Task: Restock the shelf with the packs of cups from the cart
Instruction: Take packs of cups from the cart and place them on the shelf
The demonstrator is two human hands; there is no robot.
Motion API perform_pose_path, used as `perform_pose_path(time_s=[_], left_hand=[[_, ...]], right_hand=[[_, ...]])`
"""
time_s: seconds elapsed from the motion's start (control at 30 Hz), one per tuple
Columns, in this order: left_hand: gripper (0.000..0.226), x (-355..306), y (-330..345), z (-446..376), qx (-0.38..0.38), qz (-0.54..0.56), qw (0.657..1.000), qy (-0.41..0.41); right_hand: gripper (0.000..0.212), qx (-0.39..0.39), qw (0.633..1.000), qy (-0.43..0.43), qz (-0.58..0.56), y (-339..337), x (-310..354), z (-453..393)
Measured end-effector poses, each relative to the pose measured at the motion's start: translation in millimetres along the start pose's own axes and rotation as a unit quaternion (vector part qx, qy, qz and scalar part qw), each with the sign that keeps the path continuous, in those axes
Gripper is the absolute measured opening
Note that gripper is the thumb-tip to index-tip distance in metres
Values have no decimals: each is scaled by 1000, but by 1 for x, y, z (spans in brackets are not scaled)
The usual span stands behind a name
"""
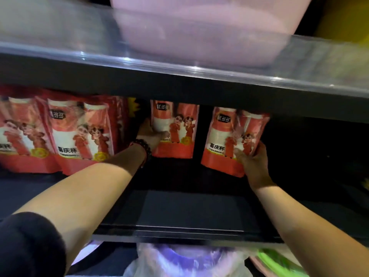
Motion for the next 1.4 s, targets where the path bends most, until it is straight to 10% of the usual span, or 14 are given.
perform_pose_path(time_s=[0.4, 0.77, 1.4], left_hand=[[70, 15, 7, -35, -74, 47, 996, 37], [77, 34, 17, -36, -51, 101, 990, 79], [90, 65, 7, -5, -32, -18, 994, -100]], right_hand=[[97, 28, 999, -3, -21, 44, -30, -68], [82, 78, 997, 3, -20, 63, -45, -91], [79, 74, 987, 113, 91, 61, -48, -71]])
Point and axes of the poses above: each hand's wrist, its own z-axis away from the middle knuckle, its own y-axis out of the palm, x = y × z, the point moved 6 cm from there along -z, towards the middle knuckle, and after that the axes turned 8 degrees about z, right-handed, at the moved point
